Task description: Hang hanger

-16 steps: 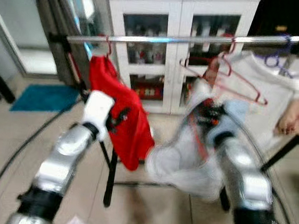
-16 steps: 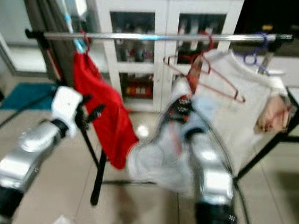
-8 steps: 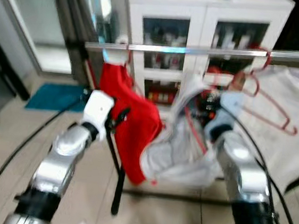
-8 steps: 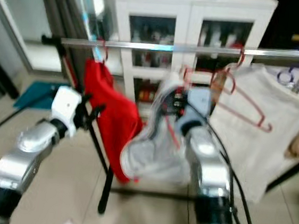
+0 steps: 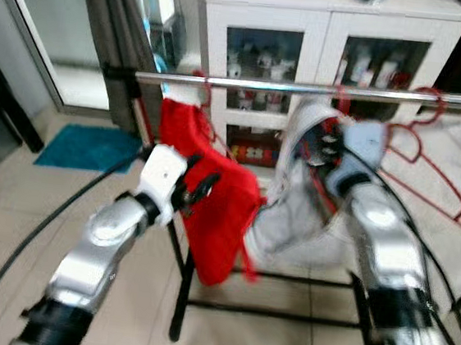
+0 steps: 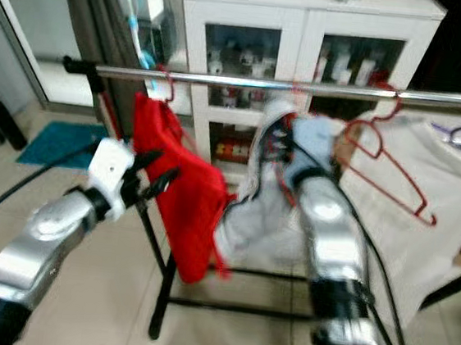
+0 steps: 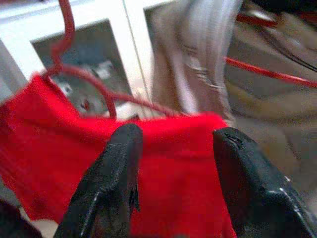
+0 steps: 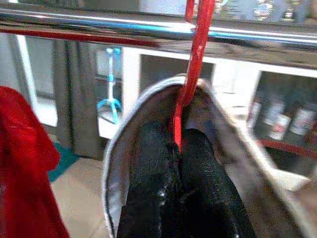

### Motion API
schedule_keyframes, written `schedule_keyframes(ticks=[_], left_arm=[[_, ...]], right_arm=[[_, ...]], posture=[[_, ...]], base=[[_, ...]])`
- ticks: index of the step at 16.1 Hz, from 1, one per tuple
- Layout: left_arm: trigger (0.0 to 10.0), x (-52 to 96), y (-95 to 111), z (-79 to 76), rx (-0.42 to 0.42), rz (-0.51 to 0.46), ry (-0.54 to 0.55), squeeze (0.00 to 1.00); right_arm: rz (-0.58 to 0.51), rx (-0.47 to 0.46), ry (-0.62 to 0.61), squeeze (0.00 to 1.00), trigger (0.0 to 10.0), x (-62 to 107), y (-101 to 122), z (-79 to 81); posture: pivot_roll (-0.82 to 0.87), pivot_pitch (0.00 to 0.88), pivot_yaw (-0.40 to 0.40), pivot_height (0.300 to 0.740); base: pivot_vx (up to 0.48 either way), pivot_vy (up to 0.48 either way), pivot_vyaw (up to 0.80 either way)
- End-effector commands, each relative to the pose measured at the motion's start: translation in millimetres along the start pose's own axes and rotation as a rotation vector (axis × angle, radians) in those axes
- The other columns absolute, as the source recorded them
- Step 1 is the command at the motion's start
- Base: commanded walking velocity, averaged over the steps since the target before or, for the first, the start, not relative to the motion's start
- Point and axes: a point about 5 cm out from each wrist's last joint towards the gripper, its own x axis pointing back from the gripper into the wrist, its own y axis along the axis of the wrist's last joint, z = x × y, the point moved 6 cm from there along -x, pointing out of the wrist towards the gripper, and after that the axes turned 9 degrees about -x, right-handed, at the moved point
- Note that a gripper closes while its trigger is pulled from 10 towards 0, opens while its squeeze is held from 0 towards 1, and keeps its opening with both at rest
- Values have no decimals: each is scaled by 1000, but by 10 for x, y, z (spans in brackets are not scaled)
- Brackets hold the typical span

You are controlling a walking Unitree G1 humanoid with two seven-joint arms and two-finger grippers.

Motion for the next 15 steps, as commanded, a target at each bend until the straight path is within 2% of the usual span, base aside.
schedule_keyframes(ticks=[1, 4, 10, 12, 15], left_arm=[[10000, -9, 125, -80, -5, -47, -51, 0], [10000, 25, 160, -81, -20, -54, -88, 0], [10000, 76, 243, -151, -15, -79, -169, 0], [10000, 71, 265, -155, -10, -86, -180, 0], [10000, 71, 272, -165, -10, -87, -190, 0]], right_arm=[[-101, 19, 17, 0, 10000, -50, 281, 1], [-80, 33, 27, 0, 10000, -206, 315, 13], [33, 16, -81, 0, 10000, -511, 296, -186], [108, 13, -149, 0, 10000, -567, 232, -297], [114, -22, -171, 0, 10000, -608, 270, -331]], posture=[[-41, 0, 74, 740], [-39, 0, 73, 740], [-34, 0, 74, 740], [-36, 0, 79, 740], [-36, 0, 81, 740]], base=[[0, 0, 0], [0, 0, 0], [0, 0, 0], [0, 0, 0], [0, 0, 0]])
